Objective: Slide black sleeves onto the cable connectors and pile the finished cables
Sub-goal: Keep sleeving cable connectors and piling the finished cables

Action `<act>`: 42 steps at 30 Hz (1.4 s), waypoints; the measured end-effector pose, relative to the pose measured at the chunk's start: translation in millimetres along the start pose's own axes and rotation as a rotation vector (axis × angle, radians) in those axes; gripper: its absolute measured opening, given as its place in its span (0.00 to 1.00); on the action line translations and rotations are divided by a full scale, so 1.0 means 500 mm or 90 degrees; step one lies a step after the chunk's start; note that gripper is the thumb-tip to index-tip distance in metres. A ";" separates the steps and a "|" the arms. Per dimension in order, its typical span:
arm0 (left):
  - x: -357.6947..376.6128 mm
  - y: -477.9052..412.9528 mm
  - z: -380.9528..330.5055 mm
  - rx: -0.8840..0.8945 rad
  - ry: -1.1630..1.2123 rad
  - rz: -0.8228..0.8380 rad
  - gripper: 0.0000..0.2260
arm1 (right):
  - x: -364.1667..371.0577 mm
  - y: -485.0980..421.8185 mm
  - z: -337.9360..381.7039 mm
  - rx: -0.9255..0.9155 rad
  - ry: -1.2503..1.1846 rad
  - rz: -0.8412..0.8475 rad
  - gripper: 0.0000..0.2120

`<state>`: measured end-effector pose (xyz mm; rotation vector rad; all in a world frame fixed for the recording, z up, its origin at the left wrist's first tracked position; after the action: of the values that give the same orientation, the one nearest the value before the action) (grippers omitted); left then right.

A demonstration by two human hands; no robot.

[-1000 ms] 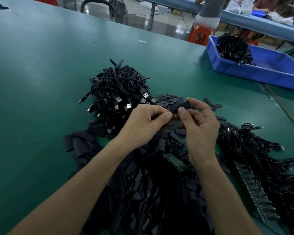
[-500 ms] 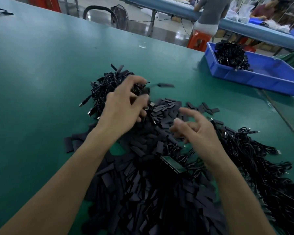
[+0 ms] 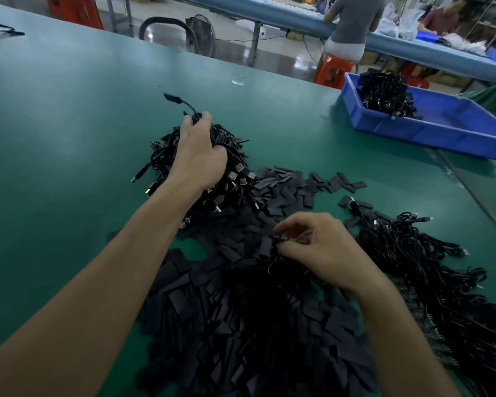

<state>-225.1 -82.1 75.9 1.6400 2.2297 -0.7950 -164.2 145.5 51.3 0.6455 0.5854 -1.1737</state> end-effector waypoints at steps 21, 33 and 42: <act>0.161 0.159 -0.027 0.074 0.471 0.276 0.07 | 0.012 -0.028 -0.047 0.033 -0.708 0.101 0.18; 0.169 0.163 -0.027 0.055 0.558 0.282 0.07 | 0.009 -0.026 -0.055 0.060 -0.745 0.092 0.09; 0.096 0.132 -0.043 0.095 0.695 -0.076 0.06 | -0.092 -0.017 -0.071 0.144 -0.808 -0.363 0.07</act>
<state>-176.7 -17.5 51.0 2.4011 2.9969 -0.0074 -188.3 198.5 58.3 -0.1912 -0.4938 -1.8999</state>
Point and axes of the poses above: each hand's wrist, its own y-axis away from the middle knuckle, its own x-axis out of the palm, z = x × y, the point moved 4 cm from there along -y, towards the middle knuckle, and after that the axes turned 10 degrees about x, right-handed, at the moved point
